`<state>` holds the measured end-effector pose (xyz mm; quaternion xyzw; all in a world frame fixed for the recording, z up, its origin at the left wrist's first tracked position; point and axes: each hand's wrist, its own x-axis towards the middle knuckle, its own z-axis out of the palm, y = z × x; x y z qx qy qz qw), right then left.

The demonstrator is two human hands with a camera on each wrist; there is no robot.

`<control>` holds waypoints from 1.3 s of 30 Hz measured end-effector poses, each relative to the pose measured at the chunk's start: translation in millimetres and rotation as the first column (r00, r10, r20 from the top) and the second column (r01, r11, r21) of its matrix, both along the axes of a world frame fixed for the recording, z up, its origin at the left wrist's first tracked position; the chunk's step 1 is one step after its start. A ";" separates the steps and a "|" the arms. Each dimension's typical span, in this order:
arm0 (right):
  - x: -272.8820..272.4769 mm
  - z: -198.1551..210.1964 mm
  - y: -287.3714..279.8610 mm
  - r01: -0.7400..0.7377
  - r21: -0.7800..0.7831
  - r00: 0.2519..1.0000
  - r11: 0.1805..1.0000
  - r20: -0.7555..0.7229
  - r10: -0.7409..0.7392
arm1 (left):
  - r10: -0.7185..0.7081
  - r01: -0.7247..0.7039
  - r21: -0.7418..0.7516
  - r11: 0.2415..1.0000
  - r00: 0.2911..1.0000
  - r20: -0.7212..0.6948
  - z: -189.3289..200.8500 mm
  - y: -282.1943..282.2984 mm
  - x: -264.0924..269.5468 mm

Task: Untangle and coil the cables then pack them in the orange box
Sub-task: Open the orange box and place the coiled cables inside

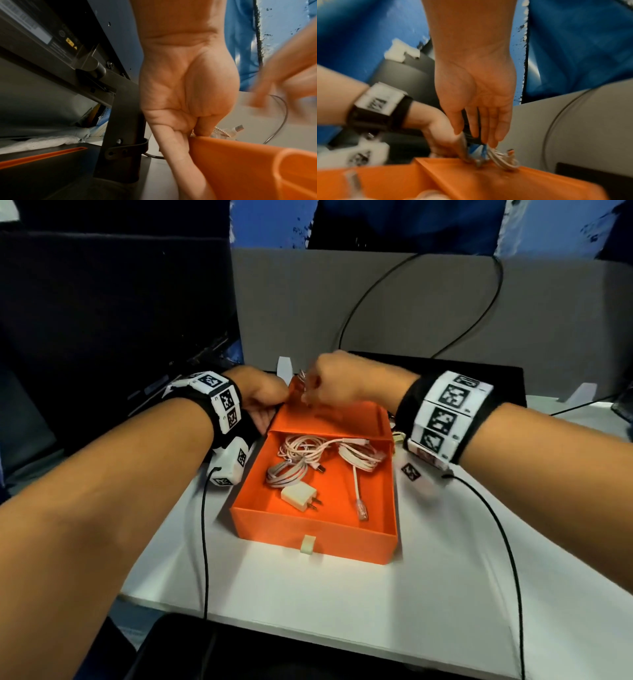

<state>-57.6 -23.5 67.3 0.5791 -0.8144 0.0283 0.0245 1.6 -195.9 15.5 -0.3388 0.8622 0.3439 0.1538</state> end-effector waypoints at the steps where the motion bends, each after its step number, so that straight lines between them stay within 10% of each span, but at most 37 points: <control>1: -10.9 -1.6 -7.4 0.041 -0.031 0.998 0.999 -0.047 -0.042 | 0.001 -0.001 0.004 1.000 1.000 0.004 -1.3 0.6 -0.8; 11: -44.5 -23.0 -36.0 0.113 0.112 0.990 0.987 -0.093 -0.103 | 0.028 -0.029 0.019 0.999 1.000 0.009 -0.9 6.2 1.0; 20: -33.9 -3.8 18.0 0.029 -0.123 0.975 0.992 0.221 -0.001 | -0.010 0.009 0.014 1.000 0.998 0.055 2.8 8.6 2.6; 28: 55.9 -11.2 55.5 -0.366 0.148 0.924 0.919 -0.060 0.378 | 0.006 -0.008 0.031 0.999 0.998 0.058 -0.2 5.8 3.6; 39: 87.5 -41.2 31.8 -0.217 0.262 0.883 0.940 -0.358 0.303 | 0.057 -0.057 0.040 0.998 0.998 0.017 0.9 7.6 2.6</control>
